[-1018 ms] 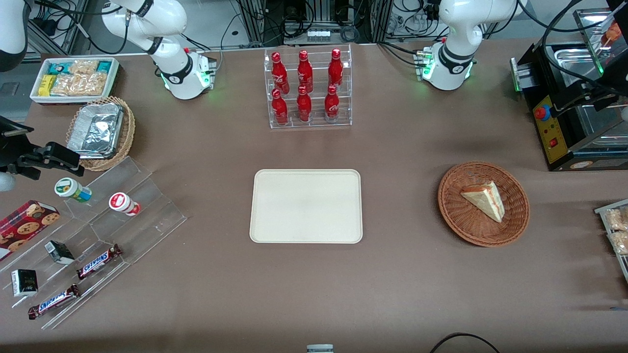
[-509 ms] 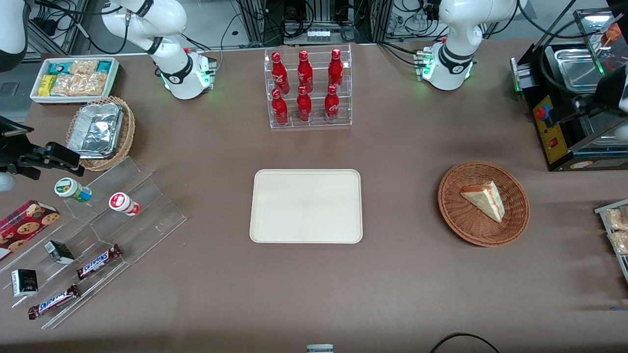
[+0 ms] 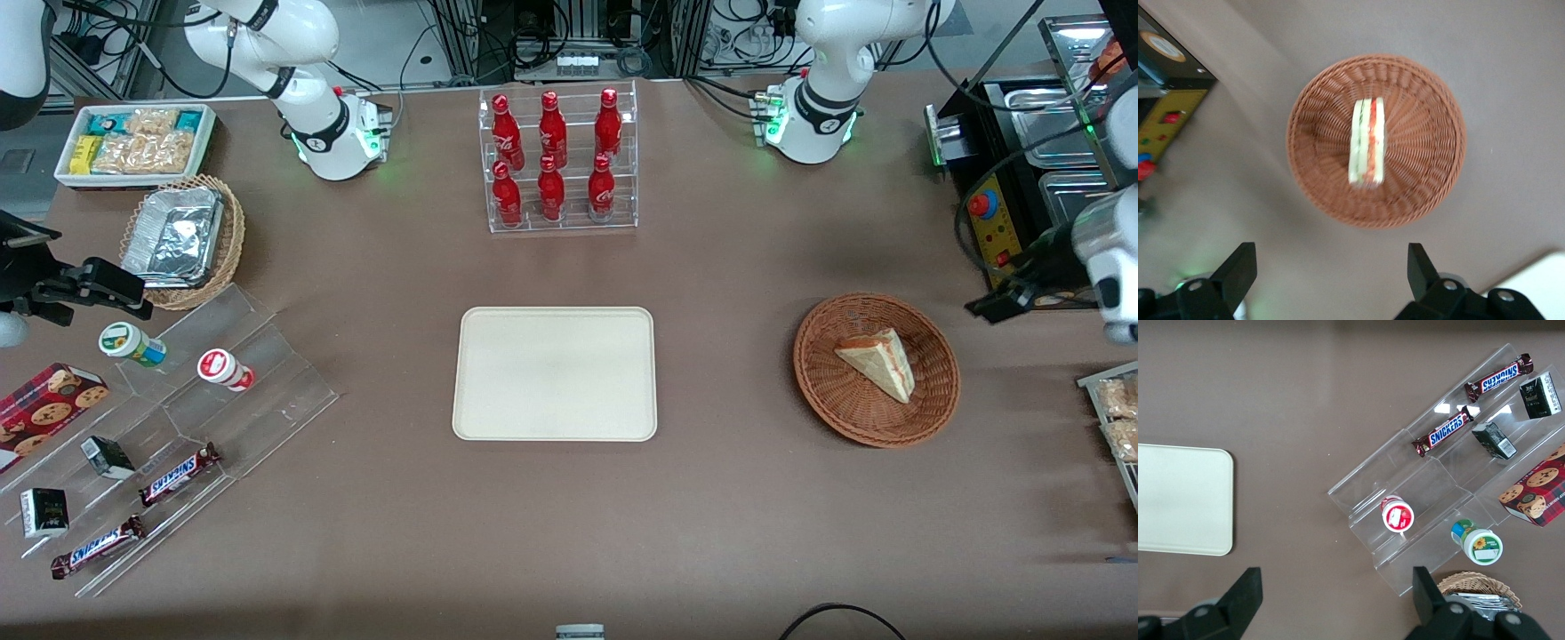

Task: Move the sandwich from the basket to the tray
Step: 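Move the left gripper over the wicker basket toward the wrapped sandwich, then lower the left gripper and close it on the wrapped sandwich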

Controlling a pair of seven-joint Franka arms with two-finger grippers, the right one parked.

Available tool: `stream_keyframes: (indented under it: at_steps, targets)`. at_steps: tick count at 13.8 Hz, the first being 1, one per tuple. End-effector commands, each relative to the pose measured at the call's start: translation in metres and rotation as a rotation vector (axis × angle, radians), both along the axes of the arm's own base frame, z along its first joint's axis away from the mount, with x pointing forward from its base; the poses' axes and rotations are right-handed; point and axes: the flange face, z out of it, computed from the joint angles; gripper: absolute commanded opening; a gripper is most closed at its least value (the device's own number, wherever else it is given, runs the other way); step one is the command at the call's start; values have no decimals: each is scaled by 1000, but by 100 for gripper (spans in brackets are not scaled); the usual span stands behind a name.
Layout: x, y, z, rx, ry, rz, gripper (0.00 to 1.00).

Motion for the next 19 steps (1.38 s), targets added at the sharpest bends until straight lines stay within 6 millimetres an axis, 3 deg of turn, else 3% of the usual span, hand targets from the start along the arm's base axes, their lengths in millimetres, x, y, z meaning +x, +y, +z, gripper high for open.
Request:
stream_keyframes:
  at_steps: [1,4,8,19]
  targets:
    - [2,-7,-50,10,-13,108,100]
    - [14,-13,-102,22,7,123,100]
    - [4,-32,-164,52,-51,186,100]
    - [-8,-33,-215,103,3,123,100]
